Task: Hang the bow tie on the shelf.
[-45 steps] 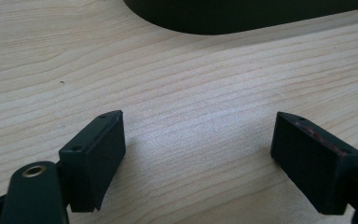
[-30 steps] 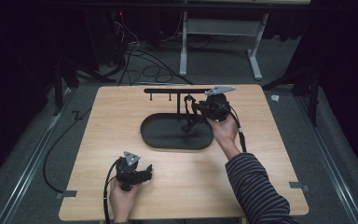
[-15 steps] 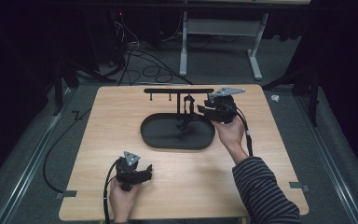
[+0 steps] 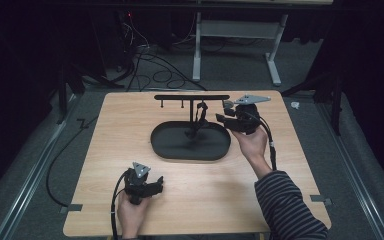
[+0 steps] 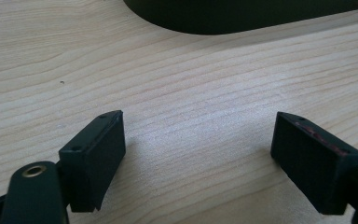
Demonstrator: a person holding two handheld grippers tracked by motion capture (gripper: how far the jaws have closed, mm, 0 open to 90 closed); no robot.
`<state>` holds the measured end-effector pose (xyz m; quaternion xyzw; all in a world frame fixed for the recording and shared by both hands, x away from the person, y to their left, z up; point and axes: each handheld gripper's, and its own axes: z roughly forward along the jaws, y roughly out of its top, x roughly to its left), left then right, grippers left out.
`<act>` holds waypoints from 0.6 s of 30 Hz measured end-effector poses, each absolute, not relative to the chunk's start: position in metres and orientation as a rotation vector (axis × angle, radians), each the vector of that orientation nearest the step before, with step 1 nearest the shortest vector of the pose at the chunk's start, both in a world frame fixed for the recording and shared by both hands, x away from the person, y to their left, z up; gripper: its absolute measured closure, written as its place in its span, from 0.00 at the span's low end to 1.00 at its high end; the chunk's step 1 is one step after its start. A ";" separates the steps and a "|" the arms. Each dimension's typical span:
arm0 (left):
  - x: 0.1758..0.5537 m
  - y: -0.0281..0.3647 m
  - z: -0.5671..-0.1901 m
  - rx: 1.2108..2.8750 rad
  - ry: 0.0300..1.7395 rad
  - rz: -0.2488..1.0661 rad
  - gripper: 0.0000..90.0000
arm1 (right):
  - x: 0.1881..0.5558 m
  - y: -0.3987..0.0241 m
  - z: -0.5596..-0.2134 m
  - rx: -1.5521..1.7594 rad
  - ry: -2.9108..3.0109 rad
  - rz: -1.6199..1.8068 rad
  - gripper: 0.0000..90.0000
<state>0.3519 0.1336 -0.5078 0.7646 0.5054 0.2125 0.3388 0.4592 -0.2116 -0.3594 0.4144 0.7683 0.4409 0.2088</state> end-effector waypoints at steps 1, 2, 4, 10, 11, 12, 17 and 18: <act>0.352 0.134 -0.508 1.991 1.316 0.553 0.20 | 0.459 -0.212 -0.359 1.155 2.137 1.230 0.65; 0.352 0.134 -0.508 1.991 1.316 0.553 0.20 | 0.459 -0.213 -0.359 1.159 2.137 1.232 0.65; 0.352 0.134 -0.508 1.991 1.316 0.553 0.20 | 0.458 -0.215 -0.358 1.167 2.135 1.243 0.64; 0.352 0.134 -0.508 1.991 1.316 0.553 0.20 | 0.451 -0.219 -0.356 1.153 2.116 1.273 0.64; 0.352 0.134 -0.508 1.991 1.316 0.553 0.20 | 0.450 -0.220 -0.356 1.155 2.110 1.281 0.64; 0.352 0.134 -0.508 1.992 1.316 0.553 0.20 | 0.449 -0.221 -0.357 1.157 2.109 1.281 0.64; 0.352 0.134 -0.508 1.992 1.316 0.553 0.20 | 0.446 -0.227 -0.358 1.159 2.105 1.283 0.64; 0.352 0.134 -0.508 1.992 1.316 0.553 0.20 | 0.446 -0.227 -0.358 1.159 2.105 1.283 0.64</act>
